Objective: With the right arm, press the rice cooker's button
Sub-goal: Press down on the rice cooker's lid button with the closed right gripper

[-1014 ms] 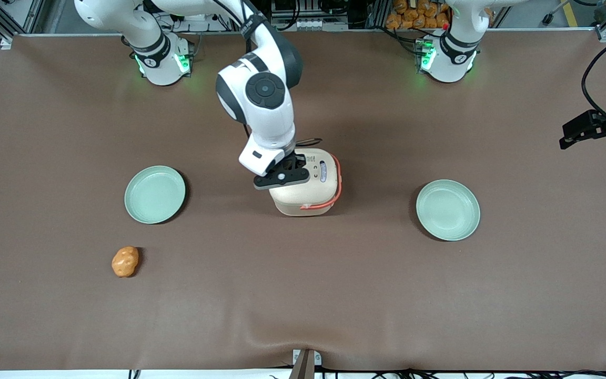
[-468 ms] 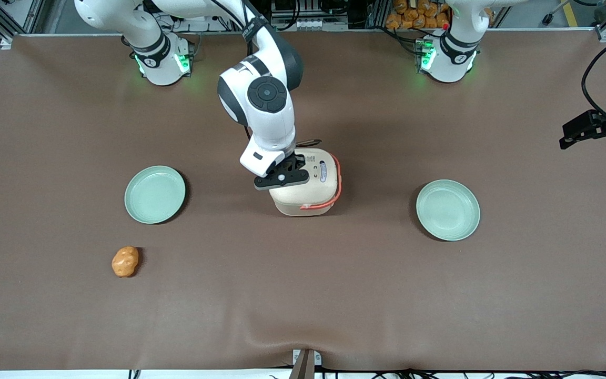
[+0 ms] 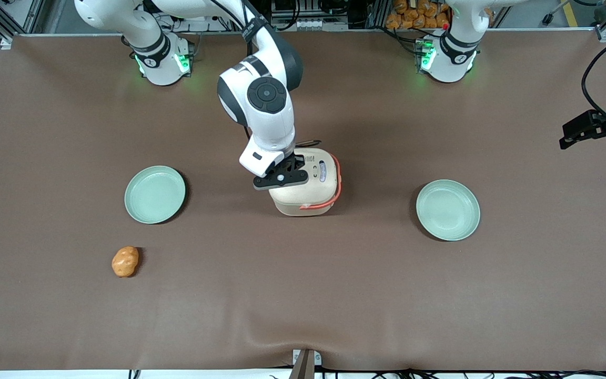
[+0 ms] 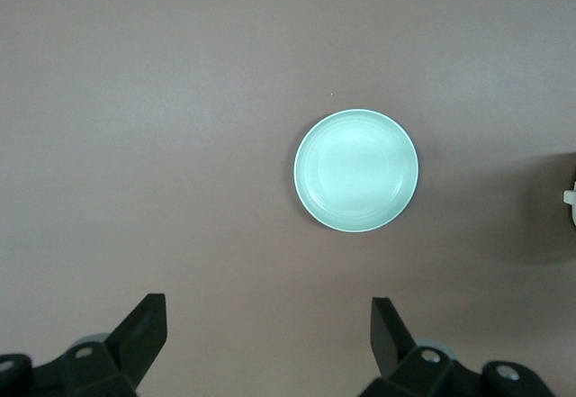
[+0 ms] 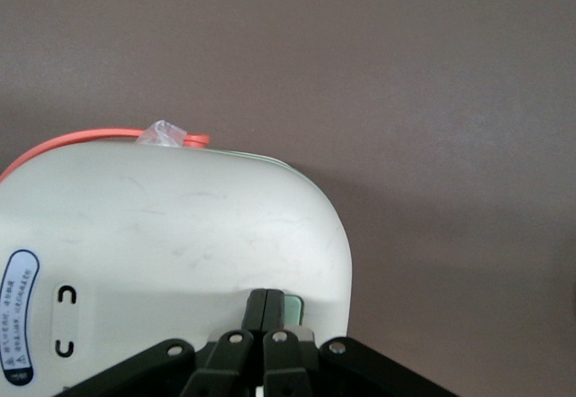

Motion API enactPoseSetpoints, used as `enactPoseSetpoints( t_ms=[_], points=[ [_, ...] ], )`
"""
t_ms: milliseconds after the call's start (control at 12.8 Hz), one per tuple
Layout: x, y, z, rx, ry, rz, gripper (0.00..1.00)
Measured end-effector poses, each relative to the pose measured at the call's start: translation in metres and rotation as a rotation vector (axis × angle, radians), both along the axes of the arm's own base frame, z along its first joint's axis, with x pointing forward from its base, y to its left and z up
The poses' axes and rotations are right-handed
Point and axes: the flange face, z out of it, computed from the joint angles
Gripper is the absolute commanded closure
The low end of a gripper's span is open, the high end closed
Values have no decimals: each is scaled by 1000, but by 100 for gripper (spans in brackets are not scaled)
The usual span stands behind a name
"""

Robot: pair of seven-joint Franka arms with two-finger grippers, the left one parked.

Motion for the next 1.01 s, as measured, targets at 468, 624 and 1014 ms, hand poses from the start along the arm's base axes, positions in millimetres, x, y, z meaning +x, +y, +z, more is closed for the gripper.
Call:
enactPoseSetpoints(
  t_ms=[468, 624, 1014],
  points=[
    [0, -4, -1, 3, -2, -11, 100],
    [0, -4, -1, 7, -2, -15, 100],
    [0, -3, -1, 23, 6, -35, 100]
  ],
)
